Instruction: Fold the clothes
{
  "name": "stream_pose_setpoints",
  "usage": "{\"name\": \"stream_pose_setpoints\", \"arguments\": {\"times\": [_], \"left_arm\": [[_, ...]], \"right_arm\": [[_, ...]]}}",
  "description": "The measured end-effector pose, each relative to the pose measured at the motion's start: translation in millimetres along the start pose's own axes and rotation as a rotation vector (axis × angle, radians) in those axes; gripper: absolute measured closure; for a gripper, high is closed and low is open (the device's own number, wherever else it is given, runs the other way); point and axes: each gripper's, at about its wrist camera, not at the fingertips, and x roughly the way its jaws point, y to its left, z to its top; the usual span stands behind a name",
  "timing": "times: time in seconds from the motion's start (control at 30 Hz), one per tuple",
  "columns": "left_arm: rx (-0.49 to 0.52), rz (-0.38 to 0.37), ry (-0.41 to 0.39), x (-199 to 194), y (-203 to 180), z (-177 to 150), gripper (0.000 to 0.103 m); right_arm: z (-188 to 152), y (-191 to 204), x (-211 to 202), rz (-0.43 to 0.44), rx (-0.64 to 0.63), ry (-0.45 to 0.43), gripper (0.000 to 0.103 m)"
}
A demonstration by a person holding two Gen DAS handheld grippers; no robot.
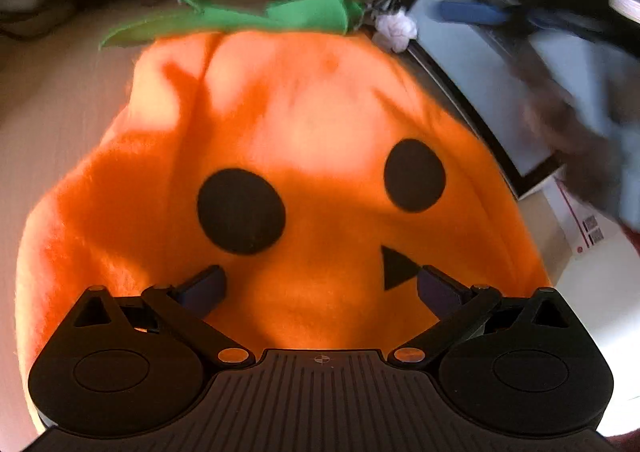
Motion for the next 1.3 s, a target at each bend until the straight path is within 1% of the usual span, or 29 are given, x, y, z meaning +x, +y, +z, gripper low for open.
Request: {"name": "stream_pose_setpoints", "arguments": {"times": [0.07, 0.1, 0.13, 0.2, 0.3, 0.33, 0.43, 0.5, 0.53, 0.57, 0.6, 0.63, 0.7, 0.73, 0.8, 0.83, 0.9, 0.93, 1.0, 1.03, 1.1, 1.13, 1.17, 1.2, 1.23, 1.27, 1.3], "left_arm": [[0.036, 0.019, -0.02, -0.3, -4.2, -5.7, 0.0], [0.054, 0.028, -0.027, 0.2, -6.2, -8.1, 0.0], [0.057, 0.033, -0.03, 0.4, -7.2, -9.6, 0.0], [0.051, 0.039, -0.035, 1.3, -9.1, -11.0, 0.0], [0.017, 0.035, -0.04, 2.3, -9.2, -9.2, 0.0], [0.004, 0.033, -0.042, 2.4, -8.8, -8.3, 0.0], [-0.017, 0.027, -0.049, 2.3, -7.5, -8.2, 0.0], [-0.022, 0.024, -0.053, 2.3, -7.2, -8.9, 0.0], [-0.022, 0.024, -0.054, 3.1, -7.7, -9.1, 0.0], [-0.022, 0.023, -0.053, 3.0, -7.7, -9.0, 0.0], [-0.021, 0.021, -0.052, 2.9, -7.7, -9.0, 0.0], [-0.021, 0.02, -0.05, 2.8, -7.7, -8.9, 0.0], [-0.023, 0.009, -0.046, 2.9, -6.1, -7.4, 0.0], [-0.032, -0.005, -0.043, 1.7, -2.9, -6.6, 0.0], [-0.066, -0.048, -0.034, -2.9, 6.7, -5.0, 0.0], [-0.091, -0.076, -0.029, -6.4, 13.2, -4.1, 0.0], [-0.134, -0.13, -0.025, -15.6, 26.1, -2.3, 0.0], [-0.133, -0.147, -0.032, -22.2, 29.6, -1.2, 0.0], [-0.083, -0.164, -0.078, -41.6, 28.6, 4.9, 0.0], [-0.051, -0.169, -0.112, -49.9, 25.4, 11.4, 0.0], [0.013, -0.178, -0.18, -66.4, 18.8, 24.4, 0.0], [0.021, -0.162, -0.181, -59.6, 16.8, 30.0, 0.0], [0.027, -0.145, -0.182, -52.6, 14.7, 35.5, 0.0], [0.034, -0.128, -0.183, -45.6, 12.7, 41.1, 0.0], [0.041, -0.111, -0.184, -38.6, 10.6, 46.7, 0.0], [0.048, -0.095, -0.185, -31.5, 8.6, 52.2, 0.0], [0.054, -0.078, -0.186, -24.5, 6.5, 57.8, 0.0]], "right_arm": [[10.6, -9.3, 27.3, 0.018, 0.004, 0.018, 0.03], [13.9, -13.6, 36.9, 0.021, 0.012, 0.019, 0.037], [17.0, -18.0, 46.1, 0.023, 0.02, 0.019, 0.047], [23.1, -26.8, 64.3, 0.026, 0.036, 0.017, 0.047], [31.6, -44.3, 90.4, 0.028, 0.114, 0.034, 0.047], [33.3, -49.1, 100.0, 0.033, 0.133, 0.055, 0.047], [25.9, -46.1, 123.1, 0.051, 0.118, 0.13, 0.047], [17.0, -36.6, 128.7, 0.079, 0.088, 0.174, 0.068], [14.0, -29.4, 122.1, 0.096, 0.065, 0.171, 0.085], [11.3, -21.7, 113.7, 0.113, 0.04, 0.162, 0.087], [10.9, -13.0, 96.9, 0.14, 0.015, 0.136, 0.089], [10.8, -4.0, 78.3, 0.168, -0.01, 0.105, 0.094], [6.1, 10.2, 38.9, 0.215, -0.044, 0.064, 0.095], [-0.6, 15.2, 21.0, 0.231, -0.06, 0.064, 0.095], [-23.1, 21.5, -4.7, 0.222, -0.092, 0.106, 0.095], [-40.2, 22.9, -14.7, 0.185, -0.116, 0.137, 0.095], [-71.4, 21.4, -26.4, 0.082, -0.165, 0.182, 0.094], [-85.9, 18.9, -31.2, 0.033, -0.178, 0.202, 0.094], [-101.8, 12.3, -42.0, -0.039, -0.159, 0.217, 0.094], [-104.8, 8.8, -49.4, -0.057, -0.143, 0.207, 0.094], [-99.1, 5.4, -61.7, -0.077, -0.111, 0.162, 0.09], [-93.3, 4.6, -66.1, -0.084, -0.102, 0.129, 0.086], [-86.3, 4.5, -70.1, -0.089, -0.095, 0.094, 0.077], [-77.9, 2.9, -72.4, -0.089, -0.08, 0.06, 0.072], [-69.3, 0.9, -74.4, -0.088, -0.063, 0.027, 0.063], [-60.5, -1.6, -74.0, -0.078, -0.045, -0.003, 0.061], [-51.1, -2.0, -70.4, -0.064, -0.035, -0.023, 0.06]]}}
